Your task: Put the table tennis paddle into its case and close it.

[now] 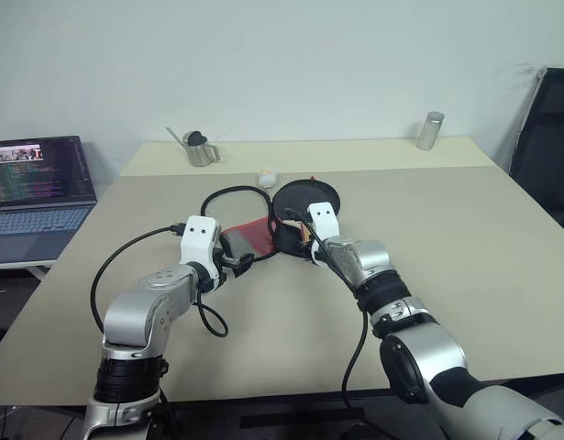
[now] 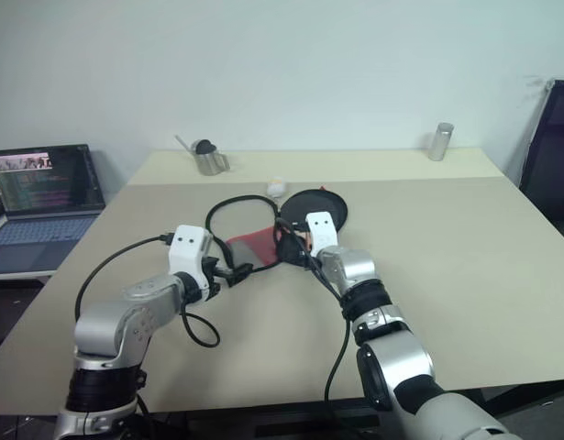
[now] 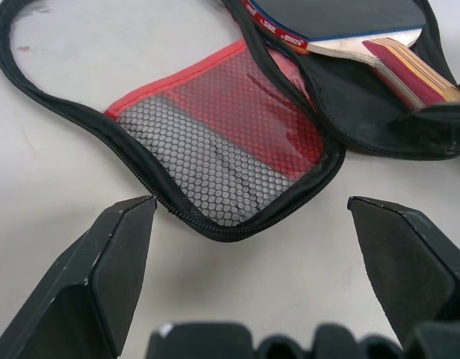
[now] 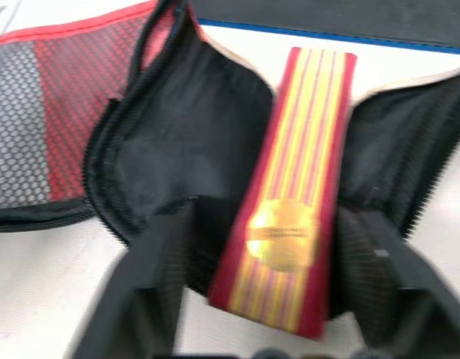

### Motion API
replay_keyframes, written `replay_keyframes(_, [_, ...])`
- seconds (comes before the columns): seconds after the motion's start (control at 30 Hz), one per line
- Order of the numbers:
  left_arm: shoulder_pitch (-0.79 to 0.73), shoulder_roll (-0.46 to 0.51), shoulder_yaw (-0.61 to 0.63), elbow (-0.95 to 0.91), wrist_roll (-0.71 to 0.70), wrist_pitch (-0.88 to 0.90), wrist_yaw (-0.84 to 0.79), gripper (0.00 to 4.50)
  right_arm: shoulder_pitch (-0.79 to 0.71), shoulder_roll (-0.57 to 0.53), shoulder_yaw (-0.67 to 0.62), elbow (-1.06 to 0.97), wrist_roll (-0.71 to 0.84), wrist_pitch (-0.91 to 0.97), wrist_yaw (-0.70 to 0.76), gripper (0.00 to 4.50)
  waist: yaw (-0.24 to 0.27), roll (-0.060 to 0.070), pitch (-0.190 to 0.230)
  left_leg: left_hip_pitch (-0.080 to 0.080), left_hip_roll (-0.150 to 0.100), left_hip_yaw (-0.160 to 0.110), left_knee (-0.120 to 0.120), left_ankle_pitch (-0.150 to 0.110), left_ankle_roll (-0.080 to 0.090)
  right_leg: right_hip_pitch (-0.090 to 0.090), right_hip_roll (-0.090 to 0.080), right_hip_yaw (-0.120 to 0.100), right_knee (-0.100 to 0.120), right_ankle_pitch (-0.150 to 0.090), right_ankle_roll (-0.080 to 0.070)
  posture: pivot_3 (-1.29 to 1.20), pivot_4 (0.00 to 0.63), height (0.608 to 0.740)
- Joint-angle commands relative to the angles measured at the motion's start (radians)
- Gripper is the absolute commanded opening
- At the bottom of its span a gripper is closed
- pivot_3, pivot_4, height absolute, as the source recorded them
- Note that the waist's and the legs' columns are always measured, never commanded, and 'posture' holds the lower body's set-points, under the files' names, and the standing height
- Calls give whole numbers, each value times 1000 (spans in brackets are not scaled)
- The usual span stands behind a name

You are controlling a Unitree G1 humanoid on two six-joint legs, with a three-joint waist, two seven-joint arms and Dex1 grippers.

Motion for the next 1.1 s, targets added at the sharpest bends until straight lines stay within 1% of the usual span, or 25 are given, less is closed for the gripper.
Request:
replay_keyframes(0.03, [-16, 5, 3, -16, 4, -11, -6, 4500, -15, 7, -3, -50, 12, -1, 2, 1547, -1, 0, 0, 0, 0, 0, 0, 0, 0, 0, 0, 0, 0, 0, 0, 0, 150, 740])
replay_keyframes(0.3, [-26, 5, -3, -6, 7, -19, -8, 4500, -45, 3, -30, -56, 26, -6, -9, 1535, 0, 0, 0, 0, 0, 0, 0, 0, 0, 0, 0, 0, 0, 0, 0, 0, 150, 740])
replay_keyframes(0.73, [-32, 5, -10, 5, 10, -25, -12, 4500, -94, 35, -104, -135, 75, 24, -108, 1534, 0, 0, 0, 0, 0, 0, 0, 0, 0, 0, 0, 0, 0, 0, 0, 0, 150, 740])
replay_keyframes(0.93, [-32, 4, -13, 4, 11, -24, -16, 4500, -107, 46, -116, -71, 69, -17, -156, 1534, 1, 0, 0, 0, 0, 0, 0, 0, 0, 0, 0, 0, 0, 0, 0, 0, 150, 740])
replay_keyframes(1.1, [-30, 8, -8, 4, 14, -24, -19, 4500, -105, 68, -116, -62, 74, -13, -174, 1534, 0, 0, 0, 0, 0, 0, -1, 0, 0, 0, 0, 0, 0, 0, 0, 0, 150, 740])
